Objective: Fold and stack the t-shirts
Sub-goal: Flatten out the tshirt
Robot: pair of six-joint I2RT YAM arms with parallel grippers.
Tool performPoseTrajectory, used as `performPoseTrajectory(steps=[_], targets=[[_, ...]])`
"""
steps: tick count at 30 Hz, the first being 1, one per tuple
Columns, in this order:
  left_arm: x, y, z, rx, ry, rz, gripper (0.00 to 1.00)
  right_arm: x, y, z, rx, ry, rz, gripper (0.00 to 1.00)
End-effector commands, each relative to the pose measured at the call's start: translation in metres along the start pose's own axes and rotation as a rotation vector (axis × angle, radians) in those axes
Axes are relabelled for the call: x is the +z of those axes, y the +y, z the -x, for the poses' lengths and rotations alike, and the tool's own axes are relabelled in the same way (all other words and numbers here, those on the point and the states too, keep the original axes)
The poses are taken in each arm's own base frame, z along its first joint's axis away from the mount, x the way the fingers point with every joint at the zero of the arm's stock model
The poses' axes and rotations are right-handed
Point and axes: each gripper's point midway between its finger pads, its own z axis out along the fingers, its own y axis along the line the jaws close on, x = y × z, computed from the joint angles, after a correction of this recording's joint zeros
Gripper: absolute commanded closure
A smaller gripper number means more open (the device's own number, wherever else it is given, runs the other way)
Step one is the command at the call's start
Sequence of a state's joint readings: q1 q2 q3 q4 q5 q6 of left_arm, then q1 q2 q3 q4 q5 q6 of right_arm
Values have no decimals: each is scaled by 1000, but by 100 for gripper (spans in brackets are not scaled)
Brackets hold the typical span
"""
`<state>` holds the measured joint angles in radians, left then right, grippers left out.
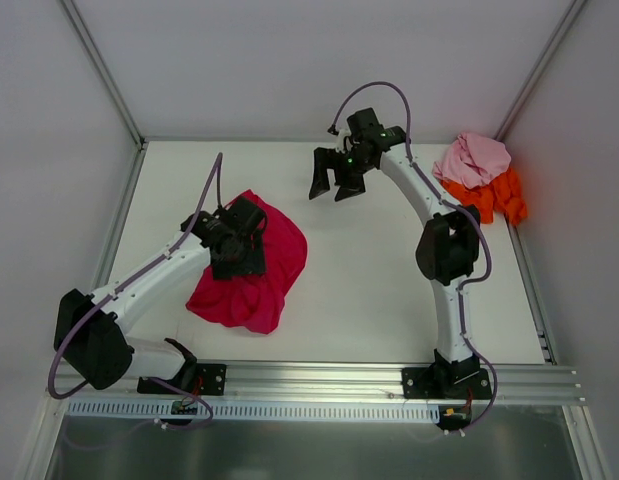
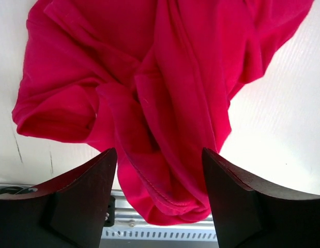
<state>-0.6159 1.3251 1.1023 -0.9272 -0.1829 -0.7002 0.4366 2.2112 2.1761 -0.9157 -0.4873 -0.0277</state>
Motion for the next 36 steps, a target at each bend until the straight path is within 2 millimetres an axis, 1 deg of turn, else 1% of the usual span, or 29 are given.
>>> performPoseTrajectory(steps=[1,2,5,9,13,15,21,26,31,36], targets=[[7,6,5,-19,-34,46,33,-25,24,1,-66,-39,41,8],[8,7,10,-24,-49,66,35,-24,24,-2,-65,-33,45,8],[11,6,18,-33,-79,78,38,-24,27,-4,-76,-32,62,8],[15,-3,31,-25,-109,61,39,-20,32,-10,-87,-15,76,8],[15,-16,50,-9,-146,49,38,-15,32,-18,-90,5,78,8],[16,-17,55,-1,-154,57,38,-15,32,-21,-95,10,75,8],[20,-21,59,-3,-164,47,39,-14,30,-24,-98,17,68,8],[18,-21,58,-7,-158,49,39,-14,28,-25,-100,21,57,8],[8,0,54,-54,-150,150,39,-12,26,-28,-98,30,53,8],[11,7,47,-71,-129,182,39,-11,25,-29,-94,34,54,8]])
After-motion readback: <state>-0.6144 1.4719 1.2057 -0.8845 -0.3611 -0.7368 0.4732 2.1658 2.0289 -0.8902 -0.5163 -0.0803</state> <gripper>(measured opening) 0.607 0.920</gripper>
